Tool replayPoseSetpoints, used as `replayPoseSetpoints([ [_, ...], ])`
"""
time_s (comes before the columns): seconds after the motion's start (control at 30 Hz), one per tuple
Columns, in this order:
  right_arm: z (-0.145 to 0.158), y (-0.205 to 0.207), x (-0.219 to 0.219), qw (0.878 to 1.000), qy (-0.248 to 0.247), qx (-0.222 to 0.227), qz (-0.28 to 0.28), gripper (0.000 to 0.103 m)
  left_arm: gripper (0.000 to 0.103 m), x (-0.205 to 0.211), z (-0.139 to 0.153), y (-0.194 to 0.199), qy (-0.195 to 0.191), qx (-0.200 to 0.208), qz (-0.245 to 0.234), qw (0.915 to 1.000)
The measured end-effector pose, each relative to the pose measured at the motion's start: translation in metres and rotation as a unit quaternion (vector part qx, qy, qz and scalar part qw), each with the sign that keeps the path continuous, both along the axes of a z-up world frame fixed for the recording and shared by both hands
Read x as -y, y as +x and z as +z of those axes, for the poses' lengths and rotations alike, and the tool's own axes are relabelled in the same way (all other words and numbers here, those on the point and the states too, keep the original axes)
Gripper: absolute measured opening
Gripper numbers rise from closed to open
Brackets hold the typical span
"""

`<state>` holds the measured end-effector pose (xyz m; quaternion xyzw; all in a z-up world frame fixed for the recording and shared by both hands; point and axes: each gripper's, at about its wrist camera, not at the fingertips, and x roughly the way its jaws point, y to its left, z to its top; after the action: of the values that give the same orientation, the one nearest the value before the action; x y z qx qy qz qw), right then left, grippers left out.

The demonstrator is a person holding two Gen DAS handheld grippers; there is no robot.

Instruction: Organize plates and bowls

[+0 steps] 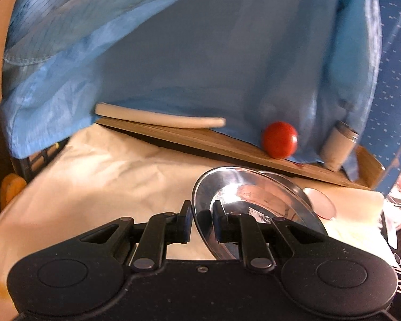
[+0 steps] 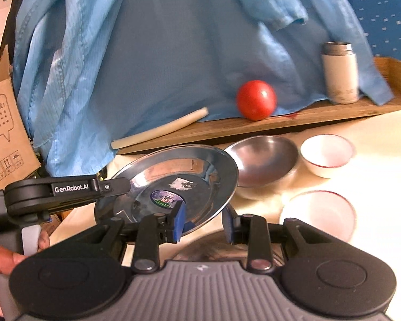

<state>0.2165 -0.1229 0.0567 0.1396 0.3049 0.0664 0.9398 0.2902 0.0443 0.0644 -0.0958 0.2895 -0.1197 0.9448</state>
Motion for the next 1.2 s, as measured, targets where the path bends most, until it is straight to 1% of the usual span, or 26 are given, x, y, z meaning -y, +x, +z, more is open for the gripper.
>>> replayPoseSetpoints([
  [0.17,0.001,-0.029,0.017,1.000,-0.009,0.001,-0.005,0.034,0.016,0.017,-0.004,-0.024,0.001,0.000,-0.015,0.9999],
  [0.3,-0.002,-0.047,0.029,1.000,-0.010,-0.008,-0.006,0.034,0.016,0.027,-0.010,-0.044,0.004,-0.001,-0.025,0.9997],
  [0.4,-0.005,-0.060,0.035,1.000,-0.013,-0.014,-0.007,0.034,0.017,0.034,-0.015,-0.061,0.011,-0.001,-0.029,0.9995],
  [0.5,-0.009,-0.072,0.040,1.000,-0.012,-0.019,-0.008,0.034,0.017,0.036,-0.021,-0.073,0.007,-0.006,-0.029,0.9995],
  [0.6,-0.013,-0.081,0.042,1.000,-0.014,-0.023,-0.007,0.034,0.017,0.039,-0.026,-0.084,0.012,-0.006,-0.027,0.9995],
  [0.97,-0.023,-0.092,0.036,0.999,-0.028,-0.035,0.007,0.034,0.020,0.040,-0.044,-0.099,0.034,-0.017,-0.017,0.9991],
  [1.2,-0.022,-0.094,0.025,0.998,-0.055,-0.034,0.015,0.034,0.023,0.042,-0.051,-0.102,0.056,-0.012,-0.015,0.9983],
])
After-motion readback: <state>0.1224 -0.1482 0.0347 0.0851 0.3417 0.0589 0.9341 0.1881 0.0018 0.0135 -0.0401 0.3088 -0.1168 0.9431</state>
